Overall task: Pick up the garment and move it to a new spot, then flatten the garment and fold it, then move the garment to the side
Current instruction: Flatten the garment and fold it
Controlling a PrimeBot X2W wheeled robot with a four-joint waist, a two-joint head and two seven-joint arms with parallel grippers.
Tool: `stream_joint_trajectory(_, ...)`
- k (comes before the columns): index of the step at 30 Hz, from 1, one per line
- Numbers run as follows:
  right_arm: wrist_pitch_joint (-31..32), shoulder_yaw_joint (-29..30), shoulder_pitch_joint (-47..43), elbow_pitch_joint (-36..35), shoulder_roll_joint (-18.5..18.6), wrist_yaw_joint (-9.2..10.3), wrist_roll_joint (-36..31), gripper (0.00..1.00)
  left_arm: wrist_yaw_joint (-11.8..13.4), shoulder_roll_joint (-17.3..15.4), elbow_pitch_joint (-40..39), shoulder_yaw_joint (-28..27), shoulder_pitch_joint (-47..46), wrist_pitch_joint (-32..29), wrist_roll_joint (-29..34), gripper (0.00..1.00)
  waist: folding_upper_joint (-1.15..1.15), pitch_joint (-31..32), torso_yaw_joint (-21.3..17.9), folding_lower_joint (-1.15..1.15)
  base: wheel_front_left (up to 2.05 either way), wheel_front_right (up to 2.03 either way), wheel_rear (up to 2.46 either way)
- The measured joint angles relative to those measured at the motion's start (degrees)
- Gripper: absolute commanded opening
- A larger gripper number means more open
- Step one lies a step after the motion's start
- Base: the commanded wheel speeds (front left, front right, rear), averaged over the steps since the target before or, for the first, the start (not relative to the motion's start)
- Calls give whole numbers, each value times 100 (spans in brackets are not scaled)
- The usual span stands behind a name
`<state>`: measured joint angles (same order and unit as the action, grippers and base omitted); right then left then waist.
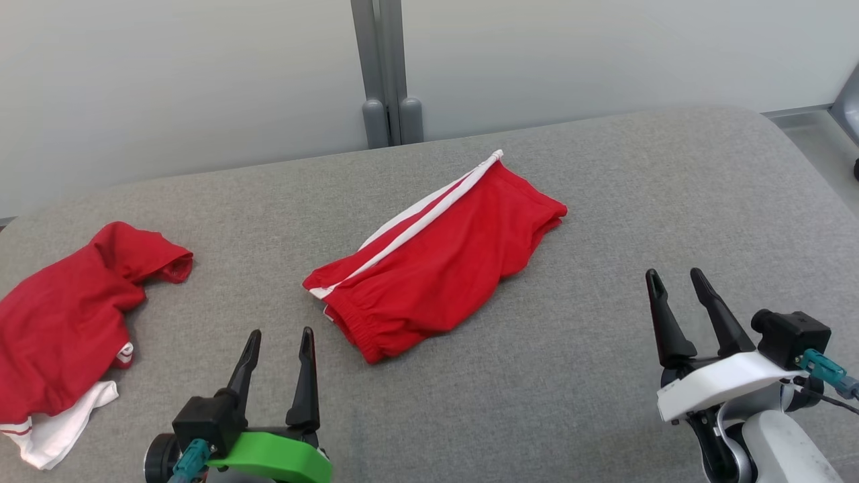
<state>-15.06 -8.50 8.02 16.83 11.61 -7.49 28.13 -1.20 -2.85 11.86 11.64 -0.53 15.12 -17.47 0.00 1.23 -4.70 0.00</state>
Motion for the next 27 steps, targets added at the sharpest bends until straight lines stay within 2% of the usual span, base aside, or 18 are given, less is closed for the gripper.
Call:
stream_joint_trajectory(8, 0, -31, -61, 37, 49, 0, -37, 100, 45, 0, 119, 76, -2, 0, 16, 100, 0, -46, 131, 0, 0, 0, 0)
stream_joint_trajectory(11, 102, -75, 48, 140, 63, 0, 201, 100, 46, 2, 125, 167, -14, 0, 20, 100, 0, -113, 227, 0, 0, 0, 0)
stream_joint_trajectory(15, 501, 58, 403, 377, 52, 0, 926, 100, 63, 3, 124, 326, -169, 0, 22, 100, 0, -278, 388, 0, 0, 0, 0)
stream_joint_trajectory(21, 1411, 617, 1099, 1015, -146, 1, 2484, 100, 114, 4, 127, 550, -385, 0, 19, 100, 0, -557, 745, 0, 0, 0, 0)
stream_joint_trajectory(27, 1985, 958, 1746, 1790, -33, 1, 3054, 100, 172, 3, 114, 605, -572, 0, -9, 100, 0, -856, 1150, 0, 0, 0, 0)
